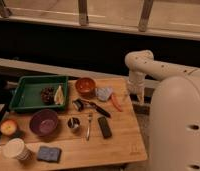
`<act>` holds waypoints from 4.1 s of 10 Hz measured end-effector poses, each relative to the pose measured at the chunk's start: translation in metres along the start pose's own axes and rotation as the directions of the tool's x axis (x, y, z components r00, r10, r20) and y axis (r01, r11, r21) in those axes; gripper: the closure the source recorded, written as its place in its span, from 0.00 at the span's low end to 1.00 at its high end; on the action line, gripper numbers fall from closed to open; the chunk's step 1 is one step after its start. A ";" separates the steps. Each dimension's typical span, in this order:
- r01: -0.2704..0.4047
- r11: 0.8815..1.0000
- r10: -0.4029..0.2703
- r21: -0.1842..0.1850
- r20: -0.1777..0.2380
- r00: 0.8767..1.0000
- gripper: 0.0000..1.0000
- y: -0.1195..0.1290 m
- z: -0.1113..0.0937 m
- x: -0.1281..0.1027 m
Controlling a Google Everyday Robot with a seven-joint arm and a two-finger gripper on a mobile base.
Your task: Place fork in purple bowl
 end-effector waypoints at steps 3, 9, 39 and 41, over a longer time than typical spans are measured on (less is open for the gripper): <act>0.000 1.000 0.000 0.000 0.000 1.000 0.34 0.000 0.000 0.000; 0.007 1.000 -0.007 0.014 0.010 1.000 0.34 -0.001 -0.002 0.001; 0.396 0.914 -0.391 -0.083 0.069 0.918 0.34 0.230 0.084 0.090; 0.400 0.914 -0.396 -0.073 0.059 0.916 0.34 0.233 0.091 0.087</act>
